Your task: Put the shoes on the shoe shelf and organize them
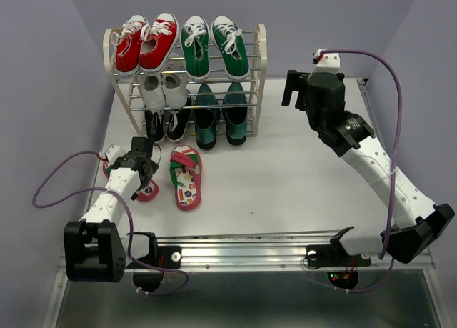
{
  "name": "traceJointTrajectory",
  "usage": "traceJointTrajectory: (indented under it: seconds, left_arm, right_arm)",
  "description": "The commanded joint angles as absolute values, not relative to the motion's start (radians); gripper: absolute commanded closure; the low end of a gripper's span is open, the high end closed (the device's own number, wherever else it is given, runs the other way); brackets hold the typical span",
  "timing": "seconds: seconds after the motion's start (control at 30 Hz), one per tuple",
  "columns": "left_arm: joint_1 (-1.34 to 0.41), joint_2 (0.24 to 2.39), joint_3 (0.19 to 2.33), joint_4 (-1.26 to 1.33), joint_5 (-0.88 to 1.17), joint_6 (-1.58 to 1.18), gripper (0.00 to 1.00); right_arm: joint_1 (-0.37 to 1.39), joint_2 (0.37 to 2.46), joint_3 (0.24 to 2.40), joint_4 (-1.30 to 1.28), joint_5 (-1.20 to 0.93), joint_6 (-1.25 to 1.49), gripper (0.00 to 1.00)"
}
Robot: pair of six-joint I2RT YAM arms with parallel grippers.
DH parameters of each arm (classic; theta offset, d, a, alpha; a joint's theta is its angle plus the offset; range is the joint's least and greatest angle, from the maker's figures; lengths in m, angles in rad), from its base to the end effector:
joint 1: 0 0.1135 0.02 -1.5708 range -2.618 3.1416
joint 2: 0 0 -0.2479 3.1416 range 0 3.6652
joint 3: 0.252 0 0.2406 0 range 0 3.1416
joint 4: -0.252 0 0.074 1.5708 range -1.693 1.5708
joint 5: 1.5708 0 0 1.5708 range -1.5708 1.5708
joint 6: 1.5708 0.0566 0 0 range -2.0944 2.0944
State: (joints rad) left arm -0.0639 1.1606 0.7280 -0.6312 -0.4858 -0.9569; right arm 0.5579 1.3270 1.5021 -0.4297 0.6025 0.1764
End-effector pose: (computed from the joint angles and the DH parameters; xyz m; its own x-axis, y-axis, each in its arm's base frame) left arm 0.2193 0.0124 0.1892 -0.3638 -0.7010 -0.6134 -0.8109 0.5624 -0.1618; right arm 0.2680 0.1294 0.4234 -0.2052 0.0424 -0.9778 0.0661 0.9974 0.0293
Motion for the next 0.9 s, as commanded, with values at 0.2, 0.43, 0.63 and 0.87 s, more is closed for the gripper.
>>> traceJointTrajectory:
  seconds: [0.2,0.43,0.63,0.87]
  left_arm:
    - [-0.041,1.209,0.710,-0.482,-0.454,-0.827,0.01]
    - [-0.038,1.298,0.732,-0.568,-0.514,-0.897,0.01]
    - [-0.037,1.330,0.723,-0.571,-0.535,-0.934,0.01]
    - [-0.031,1.368,0.657,-0.424,-0.471,-0.897,0.01]
  right_arm:
    - [0.541,1.289,1.463,-0.338,0.554,0.179,0.00]
    - [0.532,1.295,1.451,-0.330,0.535,0.166,0.00]
    - [0.532,1.298,1.440,-0.316,0.522,0.158,0.00]
    - [0.523,1.305,1.439,-0.313,0.506,0.156,0.00]
